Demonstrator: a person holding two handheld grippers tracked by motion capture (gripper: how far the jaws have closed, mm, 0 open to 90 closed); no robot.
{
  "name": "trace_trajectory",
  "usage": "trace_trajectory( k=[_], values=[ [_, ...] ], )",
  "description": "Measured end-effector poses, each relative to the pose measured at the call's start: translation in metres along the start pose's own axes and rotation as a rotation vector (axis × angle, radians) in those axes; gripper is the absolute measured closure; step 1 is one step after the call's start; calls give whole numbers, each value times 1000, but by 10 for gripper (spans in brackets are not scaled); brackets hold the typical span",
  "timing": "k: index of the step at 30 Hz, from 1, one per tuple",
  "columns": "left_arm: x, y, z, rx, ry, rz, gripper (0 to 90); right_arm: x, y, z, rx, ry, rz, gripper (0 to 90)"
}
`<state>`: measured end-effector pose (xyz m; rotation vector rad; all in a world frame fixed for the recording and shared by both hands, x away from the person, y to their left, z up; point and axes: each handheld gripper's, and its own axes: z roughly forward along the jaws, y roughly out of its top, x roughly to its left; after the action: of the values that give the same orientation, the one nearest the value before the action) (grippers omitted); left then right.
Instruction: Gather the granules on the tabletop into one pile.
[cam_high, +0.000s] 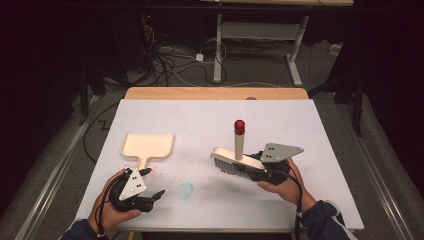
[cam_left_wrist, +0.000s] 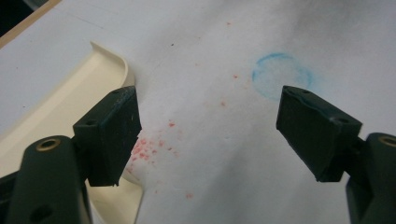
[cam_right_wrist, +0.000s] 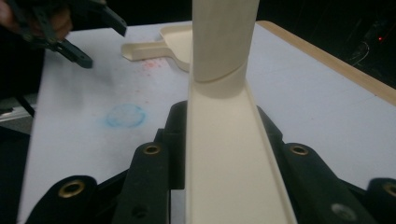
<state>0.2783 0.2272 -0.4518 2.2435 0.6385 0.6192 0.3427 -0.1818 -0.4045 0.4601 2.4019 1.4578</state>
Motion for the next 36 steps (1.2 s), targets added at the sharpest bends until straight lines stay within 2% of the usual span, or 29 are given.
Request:
trace_trajectory(
  k=[6, 9, 14, 16, 19, 23, 27, 29, 34, 36],
  values=[
    [0, 0, -2, 7, 17, 2, 208, 13, -1, -40, 47, -58, 2, 674],
    [-1, 0, -2, 6, 16, 6, 208, 17, -8, -59, 73, -84, 39, 674],
    [-1, 1, 0, 13, 12, 8, 208, 21, -20, -87, 116, -70, 102, 674],
    [-1, 1, 0, 12, 9, 8, 208, 20, -25, -94, 124, -60, 146, 674],
    [-1, 1, 1, 9, 5, 9, 207, 17, -32, -95, 123, 11, 212, 673],
    [-2, 2, 2, 14, -3, 16, 207, 12, -37, -86, 170, 40, 238, 672],
    [-2, 2, 4, 22, -6, 25, 207, 1, -43, -74, 237, 30, 268, 673],
    [-3, 2, 5, 27, -10, 28, 207, -7, -47, -71, 254, 40, 292, 673],
    [-3, 2, 6, 32, -16, 24, 206, -28, -54, -71, 283, 28, 341, 663],
    [-3, 2, 7, 36, -17, 25, 206, -35, -55, -72, 292, 24, 341, 638]
  ],
)
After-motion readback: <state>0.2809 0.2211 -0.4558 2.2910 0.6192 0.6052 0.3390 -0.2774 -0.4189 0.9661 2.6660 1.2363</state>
